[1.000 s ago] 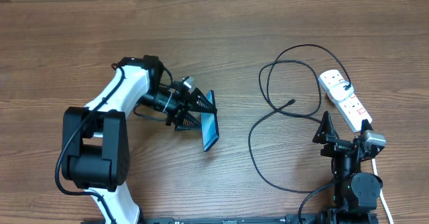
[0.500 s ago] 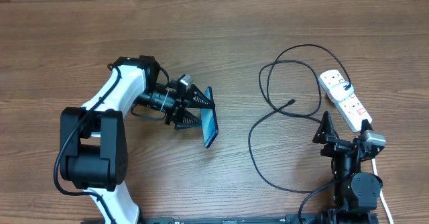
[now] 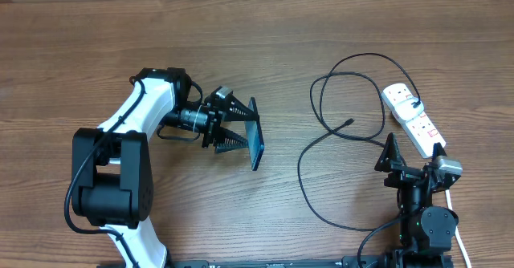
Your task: Plug charger to phone and switch on socket
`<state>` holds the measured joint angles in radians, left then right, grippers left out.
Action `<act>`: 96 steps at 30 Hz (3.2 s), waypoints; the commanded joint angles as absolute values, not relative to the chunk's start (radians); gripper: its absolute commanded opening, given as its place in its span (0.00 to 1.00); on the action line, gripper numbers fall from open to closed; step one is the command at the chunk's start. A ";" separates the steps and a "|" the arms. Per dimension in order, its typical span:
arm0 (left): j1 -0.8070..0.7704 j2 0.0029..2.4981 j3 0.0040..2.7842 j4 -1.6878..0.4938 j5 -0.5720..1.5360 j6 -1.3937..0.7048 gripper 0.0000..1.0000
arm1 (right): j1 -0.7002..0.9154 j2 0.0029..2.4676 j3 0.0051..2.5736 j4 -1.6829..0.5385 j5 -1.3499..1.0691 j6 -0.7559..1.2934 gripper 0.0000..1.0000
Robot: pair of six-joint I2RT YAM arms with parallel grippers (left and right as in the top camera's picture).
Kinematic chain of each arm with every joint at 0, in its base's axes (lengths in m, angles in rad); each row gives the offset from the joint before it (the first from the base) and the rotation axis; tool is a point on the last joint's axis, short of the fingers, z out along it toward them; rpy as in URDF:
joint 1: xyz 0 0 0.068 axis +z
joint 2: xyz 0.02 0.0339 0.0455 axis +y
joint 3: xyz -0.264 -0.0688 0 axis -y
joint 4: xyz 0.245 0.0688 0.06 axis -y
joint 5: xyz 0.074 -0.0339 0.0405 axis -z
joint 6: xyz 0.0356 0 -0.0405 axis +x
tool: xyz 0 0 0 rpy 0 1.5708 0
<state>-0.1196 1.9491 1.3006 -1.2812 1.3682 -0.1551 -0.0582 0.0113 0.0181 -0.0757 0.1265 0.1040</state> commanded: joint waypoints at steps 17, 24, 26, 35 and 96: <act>-0.116 1.954 1.325 -1.246 1.400 -0.188 0.42 | -0.062 0.006 0.008 -0.072 0.119 0.101 1.00; -0.117 1.954 1.325 -1.152 1.136 -0.244 0.37 | -0.062 0.006 0.008 -0.072 0.119 0.101 1.00; -0.117 1.954 1.325 -1.119 1.108 -0.246 0.36 | -0.062 0.006 0.008 -0.073 0.119 0.101 1.00; -0.116 1.954 1.325 -1.084 1.047 -0.262 0.37 | -0.062 0.006 0.008 -0.072 0.119 0.101 1.00; -0.116 1.954 1.325 -1.090 1.093 -0.286 0.38 | 1.032 1.074 0.669 -0.396 0.425 0.943 1.00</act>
